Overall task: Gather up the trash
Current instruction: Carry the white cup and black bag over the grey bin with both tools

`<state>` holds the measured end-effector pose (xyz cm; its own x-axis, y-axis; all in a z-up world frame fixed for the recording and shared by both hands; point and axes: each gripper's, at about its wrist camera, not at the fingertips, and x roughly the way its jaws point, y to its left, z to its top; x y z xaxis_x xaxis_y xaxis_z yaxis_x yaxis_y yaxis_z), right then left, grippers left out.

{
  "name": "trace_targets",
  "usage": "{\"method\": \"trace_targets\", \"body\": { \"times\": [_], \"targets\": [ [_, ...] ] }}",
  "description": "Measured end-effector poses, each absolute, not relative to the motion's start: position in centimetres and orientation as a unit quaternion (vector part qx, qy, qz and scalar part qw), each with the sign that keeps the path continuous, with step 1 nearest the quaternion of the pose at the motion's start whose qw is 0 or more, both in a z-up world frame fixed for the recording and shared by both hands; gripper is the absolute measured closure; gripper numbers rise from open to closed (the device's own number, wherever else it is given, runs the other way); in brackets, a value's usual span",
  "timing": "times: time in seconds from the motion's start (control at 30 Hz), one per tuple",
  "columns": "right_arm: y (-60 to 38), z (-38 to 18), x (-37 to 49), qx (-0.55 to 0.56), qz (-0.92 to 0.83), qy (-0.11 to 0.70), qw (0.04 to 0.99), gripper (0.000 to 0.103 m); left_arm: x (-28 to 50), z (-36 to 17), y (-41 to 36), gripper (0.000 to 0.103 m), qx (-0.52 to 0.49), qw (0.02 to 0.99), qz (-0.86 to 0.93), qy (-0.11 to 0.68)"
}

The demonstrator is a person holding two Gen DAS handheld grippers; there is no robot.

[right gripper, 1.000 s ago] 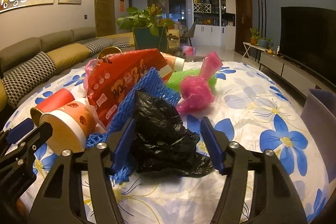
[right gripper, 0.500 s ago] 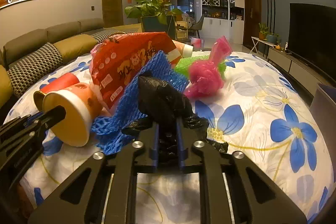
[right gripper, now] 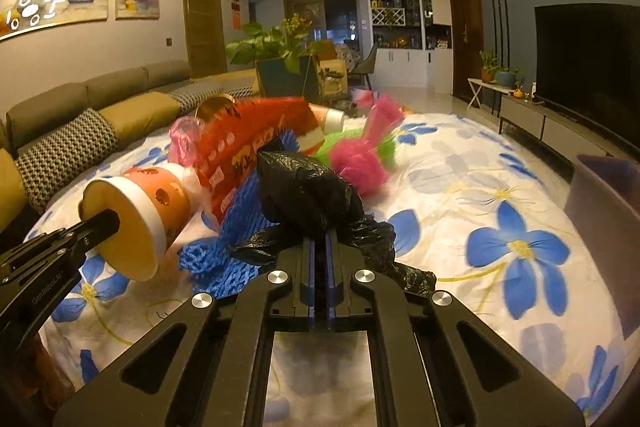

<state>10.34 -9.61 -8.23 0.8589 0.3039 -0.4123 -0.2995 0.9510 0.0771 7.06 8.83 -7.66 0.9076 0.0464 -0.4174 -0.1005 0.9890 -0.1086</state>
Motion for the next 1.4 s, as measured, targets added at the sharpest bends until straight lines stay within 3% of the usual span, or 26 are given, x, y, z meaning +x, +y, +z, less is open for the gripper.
{"method": "trace_targets", "body": {
  "times": [0.6,1.4],
  "targets": [
    [-13.4,-6.0,7.8,0.026,0.138,0.182,0.973,0.098,4.9,-4.0,6.0,0.101,-0.058,0.984,0.003,0.169],
    [-23.4,-3.3,5.9,0.045,0.027,0.143,0.988,0.098,9.0,-1.0,-6.4,0.101,-0.006,0.981,-0.118,0.151]
  ]
}}
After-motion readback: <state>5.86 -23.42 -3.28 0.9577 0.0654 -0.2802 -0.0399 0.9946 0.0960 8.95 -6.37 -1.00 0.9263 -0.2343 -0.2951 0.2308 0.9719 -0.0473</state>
